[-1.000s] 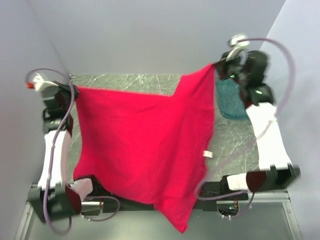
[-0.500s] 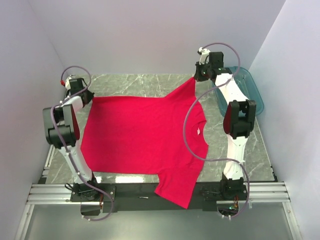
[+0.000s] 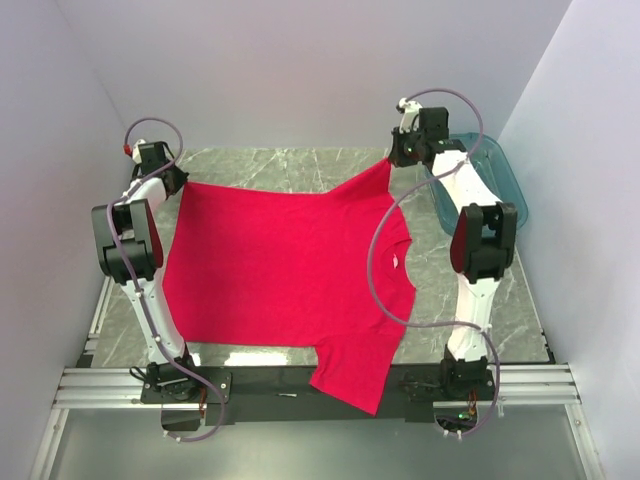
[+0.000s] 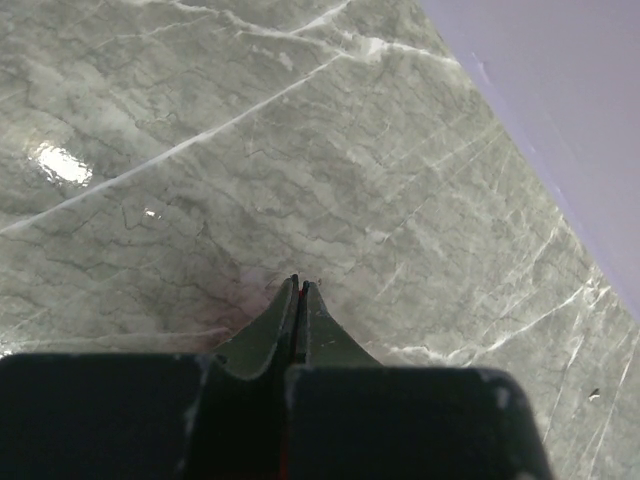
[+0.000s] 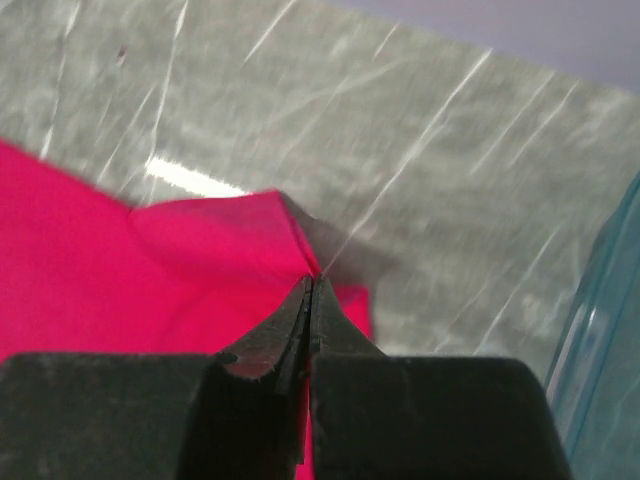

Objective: Fold and stack the t-shirts
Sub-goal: Fold the tshirt

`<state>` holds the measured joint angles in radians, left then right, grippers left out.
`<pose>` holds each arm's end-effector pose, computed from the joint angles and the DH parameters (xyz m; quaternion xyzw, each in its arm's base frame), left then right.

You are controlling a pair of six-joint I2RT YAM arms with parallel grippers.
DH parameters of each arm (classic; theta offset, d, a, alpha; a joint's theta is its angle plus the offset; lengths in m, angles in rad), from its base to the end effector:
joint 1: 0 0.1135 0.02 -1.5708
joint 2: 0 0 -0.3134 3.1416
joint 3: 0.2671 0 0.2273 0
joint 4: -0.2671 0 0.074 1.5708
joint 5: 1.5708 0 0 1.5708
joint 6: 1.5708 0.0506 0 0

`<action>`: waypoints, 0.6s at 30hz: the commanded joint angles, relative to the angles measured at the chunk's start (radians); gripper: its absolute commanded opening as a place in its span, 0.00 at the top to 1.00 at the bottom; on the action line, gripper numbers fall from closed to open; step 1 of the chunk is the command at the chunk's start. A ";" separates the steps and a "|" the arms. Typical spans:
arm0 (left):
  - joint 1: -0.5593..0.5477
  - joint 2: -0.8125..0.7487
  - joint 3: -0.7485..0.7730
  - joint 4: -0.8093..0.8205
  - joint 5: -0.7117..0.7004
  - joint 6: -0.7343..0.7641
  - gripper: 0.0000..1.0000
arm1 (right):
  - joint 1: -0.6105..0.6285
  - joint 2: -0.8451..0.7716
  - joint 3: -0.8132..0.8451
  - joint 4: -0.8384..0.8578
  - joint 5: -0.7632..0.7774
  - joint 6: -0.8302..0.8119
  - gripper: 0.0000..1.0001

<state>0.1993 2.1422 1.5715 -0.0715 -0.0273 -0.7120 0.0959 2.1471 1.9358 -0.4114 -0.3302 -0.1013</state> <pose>0.4959 0.1016 0.2345 -0.3989 0.8001 -0.1017 0.4362 0.5128 0.0658 0.3179 -0.1610 0.8660 0.1450 0.4507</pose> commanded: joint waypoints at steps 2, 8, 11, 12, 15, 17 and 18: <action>0.006 -0.030 0.010 0.042 0.052 0.039 1.00 | 0.005 -0.238 -0.138 0.108 -0.091 -0.003 1.00; 0.023 -0.067 -0.085 0.064 0.089 0.048 1.00 | 0.004 -0.395 -0.330 0.161 -0.118 0.002 1.00; 0.043 -0.093 -0.129 0.108 0.109 0.048 1.00 | 0.004 -0.447 -0.392 0.163 -0.128 -0.003 1.00; 0.045 -0.108 -0.139 0.119 0.121 0.049 1.00 | 0.004 -0.458 -0.423 0.166 -0.133 -0.003 1.00; 0.052 -0.136 -0.174 0.142 0.135 0.060 1.00 | 0.004 -0.496 -0.478 0.178 -0.148 0.002 1.00; 0.057 -0.154 -0.217 0.165 0.153 0.062 1.00 | 0.004 -0.513 -0.509 0.181 -0.158 0.009 1.00; 0.058 -0.172 -0.231 0.174 0.156 0.062 1.00 | 0.004 -0.518 -0.517 0.183 -0.156 0.009 1.00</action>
<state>0.2523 2.0689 1.3735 0.0219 0.0898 -0.6731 0.0959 1.6737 1.4490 -0.2722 -0.4656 -0.1001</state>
